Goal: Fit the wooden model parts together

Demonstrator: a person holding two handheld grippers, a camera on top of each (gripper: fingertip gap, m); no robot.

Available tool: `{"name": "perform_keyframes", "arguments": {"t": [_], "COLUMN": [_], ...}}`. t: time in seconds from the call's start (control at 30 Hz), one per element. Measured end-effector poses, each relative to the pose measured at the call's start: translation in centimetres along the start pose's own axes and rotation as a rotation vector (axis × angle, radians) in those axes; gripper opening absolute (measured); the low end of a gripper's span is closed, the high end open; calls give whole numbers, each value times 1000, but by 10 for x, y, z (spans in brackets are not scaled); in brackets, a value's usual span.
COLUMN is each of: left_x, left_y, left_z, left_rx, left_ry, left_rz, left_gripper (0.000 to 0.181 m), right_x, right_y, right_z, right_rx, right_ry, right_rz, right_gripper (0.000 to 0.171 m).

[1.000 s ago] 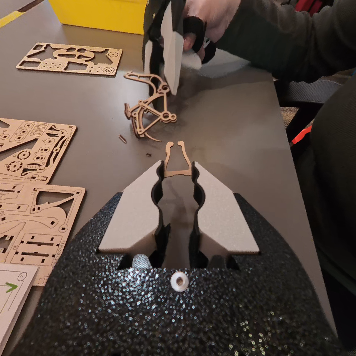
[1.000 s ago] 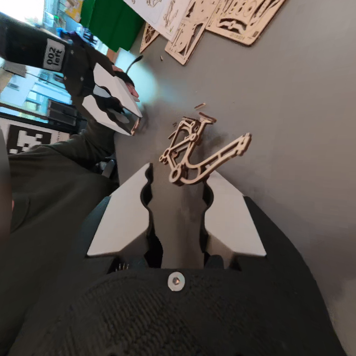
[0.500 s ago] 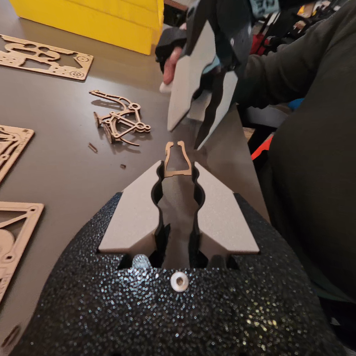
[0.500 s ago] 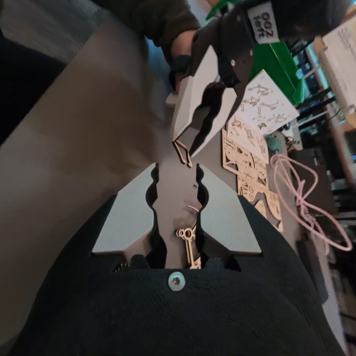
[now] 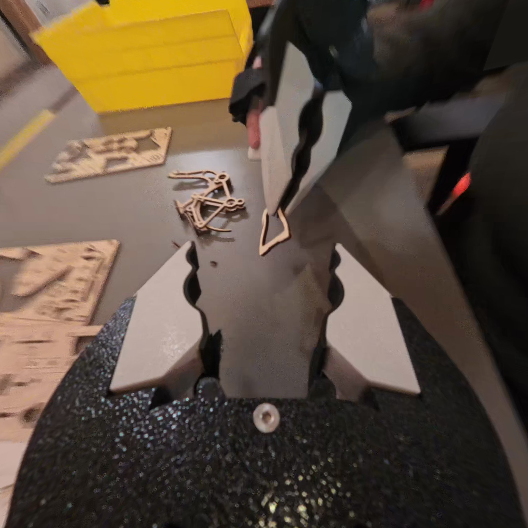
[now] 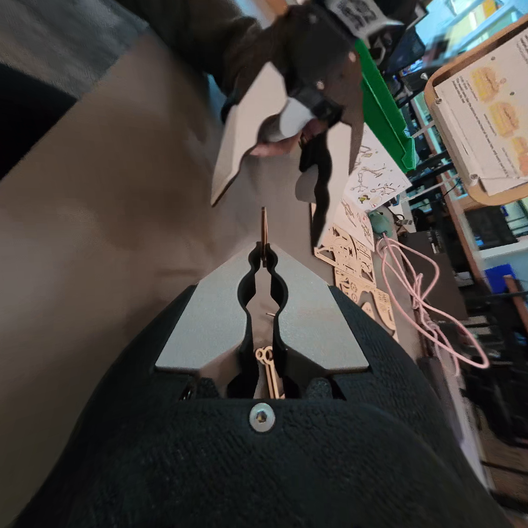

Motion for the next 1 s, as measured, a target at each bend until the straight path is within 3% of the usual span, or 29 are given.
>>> {"name": "perform_keyframes", "arguments": {"t": [0.2,0.4,0.47,0.57,0.7,0.83,1.0], "left_x": [1,4,3,3,6,10,12], "left_y": [18,18,18,17,12,7,3], "left_z": [-6,-6,-8,-10,-4,3,7], "left_rx": [475,576,600,647,766,882,903], "left_ry": [25,34,45,47,-7,-54,-75], "left_rz": [-166,-231,-260,-309,-396,-465,-481], "left_gripper": [36,1,0,0,0,0,0], "right_x": [-6,-6,-7,-20,-42,-39,-28], "right_y": [7,4,4,17,38,27,13], "right_z": [-1,-5,-6,3,61,98,113], "right_rx": [115,125,117,170,486,798,881], "right_ry": [74,99,109,105,-97,-303,-472], "right_rz": [0,-28,-22,-4,-36,-218,-408], "right_gripper": [1,1,1,26,25,24,24]}}
Point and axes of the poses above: each gripper's, where its closed fingertips meet, x out along the fingers, z out of its underside, y = z × x across the jaws, the point moved 3 cm from there along -x, back along the fingers, and after that the axes turned 13 degrees about -x, right-handed, at the moved point
